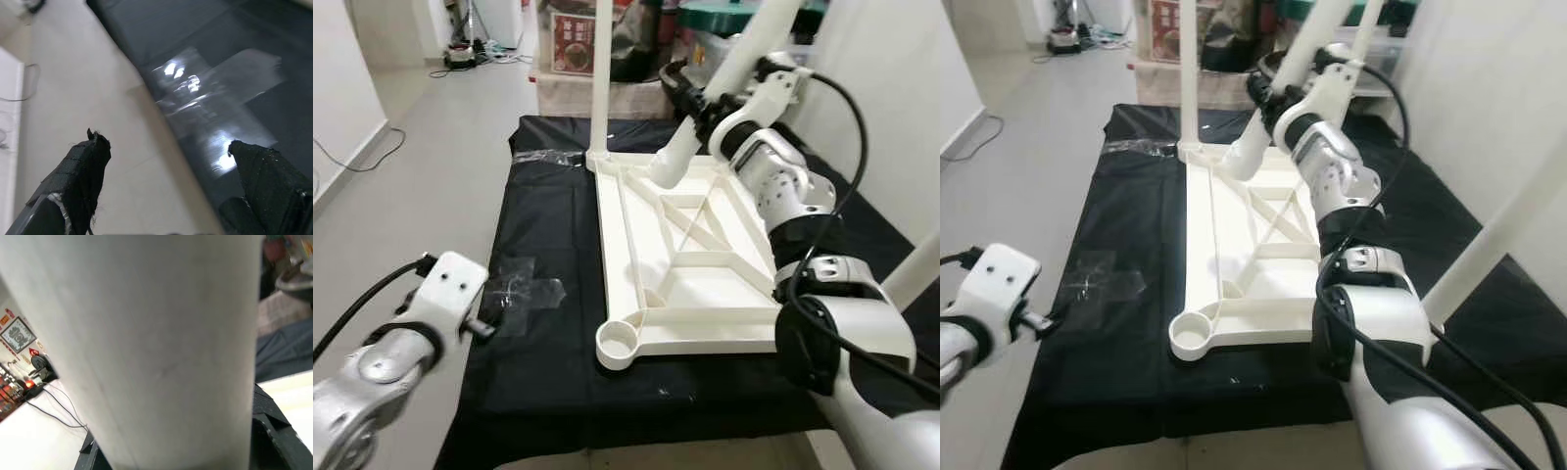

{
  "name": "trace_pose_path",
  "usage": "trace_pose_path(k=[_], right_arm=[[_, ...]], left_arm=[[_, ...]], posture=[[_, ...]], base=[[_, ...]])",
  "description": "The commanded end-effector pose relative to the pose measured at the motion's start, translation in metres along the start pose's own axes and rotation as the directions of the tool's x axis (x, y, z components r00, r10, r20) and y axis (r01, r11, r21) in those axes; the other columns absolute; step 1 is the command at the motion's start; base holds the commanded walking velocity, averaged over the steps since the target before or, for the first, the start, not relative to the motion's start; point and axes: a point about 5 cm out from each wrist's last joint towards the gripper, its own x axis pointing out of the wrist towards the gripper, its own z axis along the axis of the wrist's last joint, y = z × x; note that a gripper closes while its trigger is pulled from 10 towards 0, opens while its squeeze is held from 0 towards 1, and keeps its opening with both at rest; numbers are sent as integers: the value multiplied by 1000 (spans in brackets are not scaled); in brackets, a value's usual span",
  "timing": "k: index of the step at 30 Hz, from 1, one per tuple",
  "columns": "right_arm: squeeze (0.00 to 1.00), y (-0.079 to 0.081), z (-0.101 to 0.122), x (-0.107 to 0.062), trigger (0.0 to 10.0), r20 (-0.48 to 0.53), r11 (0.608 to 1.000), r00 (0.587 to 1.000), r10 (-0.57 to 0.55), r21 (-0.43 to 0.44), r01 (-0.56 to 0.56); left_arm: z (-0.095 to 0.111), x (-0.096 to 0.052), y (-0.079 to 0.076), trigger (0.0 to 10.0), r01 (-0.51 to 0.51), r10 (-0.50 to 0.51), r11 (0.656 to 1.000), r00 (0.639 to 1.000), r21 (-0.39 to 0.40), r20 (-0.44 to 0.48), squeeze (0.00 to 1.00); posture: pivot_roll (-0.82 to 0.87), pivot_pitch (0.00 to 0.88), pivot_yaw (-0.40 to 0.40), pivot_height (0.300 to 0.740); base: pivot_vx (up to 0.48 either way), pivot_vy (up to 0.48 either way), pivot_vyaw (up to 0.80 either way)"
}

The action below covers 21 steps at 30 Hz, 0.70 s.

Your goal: Building children table

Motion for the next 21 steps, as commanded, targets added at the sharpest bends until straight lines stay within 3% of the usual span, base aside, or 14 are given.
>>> trace_pose_path(k=[1,5,6,7,11,15,18,19,21], right_arm=[[0,11,0,2,0,36,998,998,49,45,-51],[0,17,-4,3,0,37,996,996,79,35,-80],[0,20,-8,2,0,31,995,995,93,36,-94],[0,21,-8,3,0,31,995,995,92,40,-93],[0,22,-15,3,0,20,995,996,92,45,-93],[0,23,-16,3,0,23,994,995,94,55,-95],[0,25,-14,2,0,40,992,993,107,65,-110],[0,26,-14,2,0,45,991,992,115,60,-118],[0,29,-15,1,0,47,990,990,136,42,-138]], left_arm=[[16,-2,19,10000,-174,174,985,975,-10,138,0],[26,-2,17,10000,-171,173,985,972,-26,160,0],[32,-4,18,10000,-211,223,975,947,-76,231,0],[33,-5,19,10000,-228,241,970,939,-82,244,0],[17,6,21,10000,-281,291,955,951,-98,105,0],[4,7,26,10000,-362,363,932,929,-16,75,0],[0,10,20,10000,-327,323,945,939,17,120,0],[0,11,15,10000,-286,278,957,950,47,140,0],[1,12,4,10000,-133,128,991,982,25,139,0]], posture=[[144,0,-109,740],[141,0,-105,740],[140,0,-105,740],[140,0,-105,740],[140,0,-104,740],[141,0,-103,740],[140,0,-99,740],[140,0,-99,740],[140,0,-99,740]], base=[[0,0,0],[0,0,0],[0,0,0],[0,0,0],[0,0,0],[0,0,0],[0,0,0],[0,0,0],[0,0,0]])
